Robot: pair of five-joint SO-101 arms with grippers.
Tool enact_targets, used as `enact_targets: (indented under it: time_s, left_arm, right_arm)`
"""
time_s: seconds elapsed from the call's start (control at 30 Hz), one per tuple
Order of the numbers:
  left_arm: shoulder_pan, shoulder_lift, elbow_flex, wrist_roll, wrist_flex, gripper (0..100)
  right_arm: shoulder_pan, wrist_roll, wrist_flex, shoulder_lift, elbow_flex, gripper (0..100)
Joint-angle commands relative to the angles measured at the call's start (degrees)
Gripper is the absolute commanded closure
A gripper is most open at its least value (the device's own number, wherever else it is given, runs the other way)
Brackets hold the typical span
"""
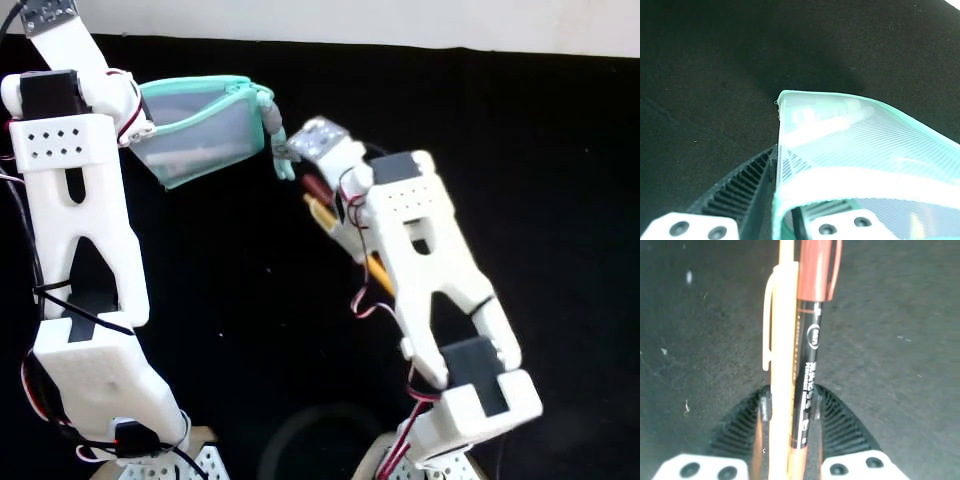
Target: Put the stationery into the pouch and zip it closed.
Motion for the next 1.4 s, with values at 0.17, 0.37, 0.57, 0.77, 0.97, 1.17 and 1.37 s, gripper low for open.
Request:
enact_targets:
  time_s: [0.17,0.37,0.57,0.77,0.97,1.17,1.37]
  left_arm:
    - [-0.5,4.0,0.3,0.0,-0.5,99]
    - [-0.5,3.9,0.3,0.1,-0.5,99]
    - [-0.5,3.8,0.3,0.1,-0.5,99]
    - [-0.5,3.8,0.3,0.0,-0.5,99]
    - [-0.5,3.8,0.3,0.0,-0.5,99]
    - [-0.5,3.9,0.3,-0.1,-0.5,99]
    - [-0.7,3.9,0.3,-0.1,-0.5,99]
  right_arm:
    - [0.5,-7.4,-2.8,-13.6,-1.2,99.2]
    - [0.4,-14.0,-8.1,-17.9,-1.8,99.2]
    - [0.4,-18.6,-8.5,-16.8,-15.0,99.2]
    - [-0.7,-21.1,-8.4,-13.0,-28.2,99.2]
    - [-7.4,-21.1,-8.8,-9.0,-35.6,99.2]
    - [-11.6,-21.1,-8.8,-1.9,-47.9,99.2]
    - [-14.4,-21.2,-8.8,5.5,-60.1,99.2]
